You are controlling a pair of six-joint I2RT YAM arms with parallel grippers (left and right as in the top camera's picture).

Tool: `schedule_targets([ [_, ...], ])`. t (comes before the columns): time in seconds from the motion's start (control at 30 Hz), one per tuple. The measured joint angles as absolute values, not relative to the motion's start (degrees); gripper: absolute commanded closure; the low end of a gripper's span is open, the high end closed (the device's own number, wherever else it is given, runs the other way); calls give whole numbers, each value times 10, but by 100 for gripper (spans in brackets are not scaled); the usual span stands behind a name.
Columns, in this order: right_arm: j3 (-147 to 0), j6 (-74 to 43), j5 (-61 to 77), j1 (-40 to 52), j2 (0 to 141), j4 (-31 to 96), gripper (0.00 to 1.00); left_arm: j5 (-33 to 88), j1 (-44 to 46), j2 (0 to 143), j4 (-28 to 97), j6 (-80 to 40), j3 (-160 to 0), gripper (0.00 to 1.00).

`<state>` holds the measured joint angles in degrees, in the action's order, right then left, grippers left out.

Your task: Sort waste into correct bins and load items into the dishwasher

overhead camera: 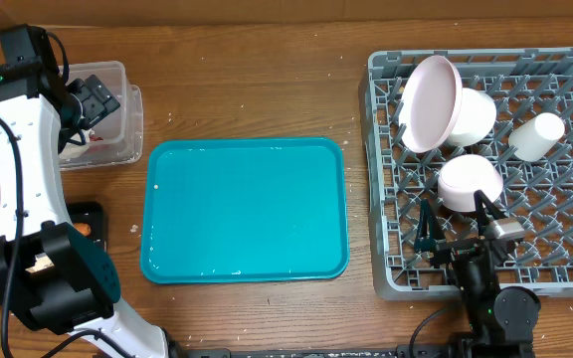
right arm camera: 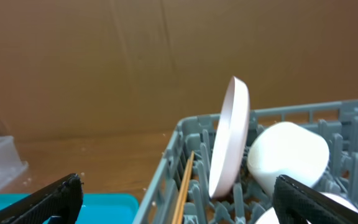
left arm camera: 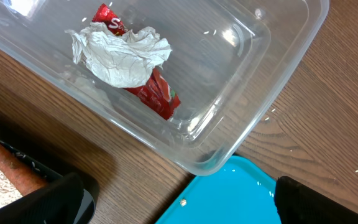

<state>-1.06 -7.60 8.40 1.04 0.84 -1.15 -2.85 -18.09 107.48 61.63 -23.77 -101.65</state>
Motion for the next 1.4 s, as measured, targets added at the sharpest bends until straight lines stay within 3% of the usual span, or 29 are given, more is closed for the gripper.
schedule_targets([
  [0.2, -11, -63, 36, 28, 9, 52, 0, -29, -181, 1075, 616, -238, -1016, 0],
  [1.4, -11, -59, 19, 19, 8, 52, 0, -29, -181, 1075, 616, -238, -1016, 0],
])
